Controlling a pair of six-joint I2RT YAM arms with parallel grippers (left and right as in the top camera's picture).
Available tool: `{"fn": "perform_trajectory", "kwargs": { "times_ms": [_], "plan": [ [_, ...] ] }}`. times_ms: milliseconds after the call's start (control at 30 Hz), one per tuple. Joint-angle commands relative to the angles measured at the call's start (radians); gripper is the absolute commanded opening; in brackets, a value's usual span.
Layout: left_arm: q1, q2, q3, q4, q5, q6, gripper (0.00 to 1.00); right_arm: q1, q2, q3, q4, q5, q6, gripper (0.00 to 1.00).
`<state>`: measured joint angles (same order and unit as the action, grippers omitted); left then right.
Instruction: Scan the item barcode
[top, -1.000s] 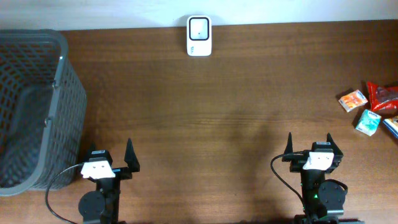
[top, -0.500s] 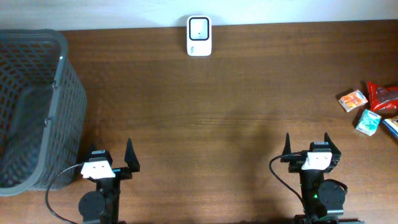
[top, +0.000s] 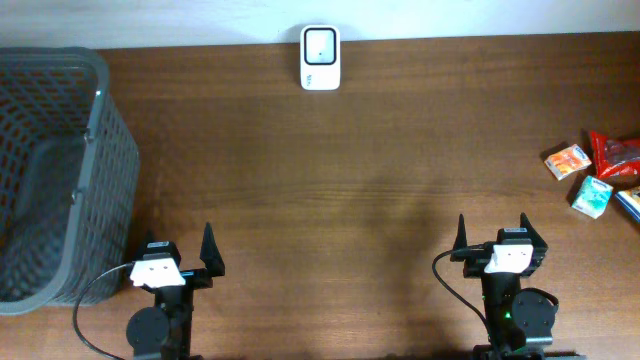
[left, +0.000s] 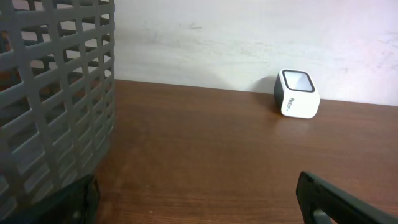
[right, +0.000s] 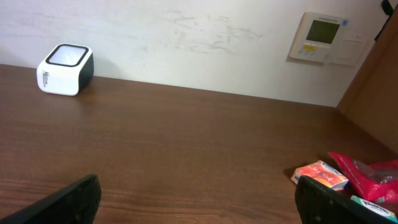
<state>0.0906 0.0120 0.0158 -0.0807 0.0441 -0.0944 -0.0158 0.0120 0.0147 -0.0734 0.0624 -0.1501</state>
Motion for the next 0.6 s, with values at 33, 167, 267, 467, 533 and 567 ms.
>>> {"fn": "perform_trajectory", "kwargs": {
  "times_ms": [33, 167, 267, 467, 533, 567],
  "plan": [
    [-0.006, -0.007, -0.006, 0.000, -0.007, 0.016, 0.99, 0.009, -0.009, -0.009, -0.001, -0.007, 0.001, 0.99],
    [-0.005, -0.007, -0.006, 0.000, -0.007, 0.016, 0.99, 0.009, -0.009, -0.009, -0.003, -0.076, 0.033, 0.99],
    [-0.005, -0.007, -0.006, 0.000, -0.007, 0.016, 0.99, 0.009, -0.009, -0.009, -0.004, -0.077, 0.101, 0.98],
    [-0.005, -0.007, -0.006, 0.000, -0.007, 0.016, 0.99, 0.008, -0.009, -0.009, -0.006, -0.051, 0.106, 0.98],
    [-0.006, -0.007, -0.006, -0.001, -0.007, 0.016, 0.99, 0.008, -0.009, -0.009, -0.006, -0.051, 0.106, 0.98],
    [-0.005, -0.007, -0.006, 0.000, -0.007, 0.016, 0.99, 0.008, -0.009, -0.009, -0.006, -0.051, 0.106, 0.98]
  ]
}}
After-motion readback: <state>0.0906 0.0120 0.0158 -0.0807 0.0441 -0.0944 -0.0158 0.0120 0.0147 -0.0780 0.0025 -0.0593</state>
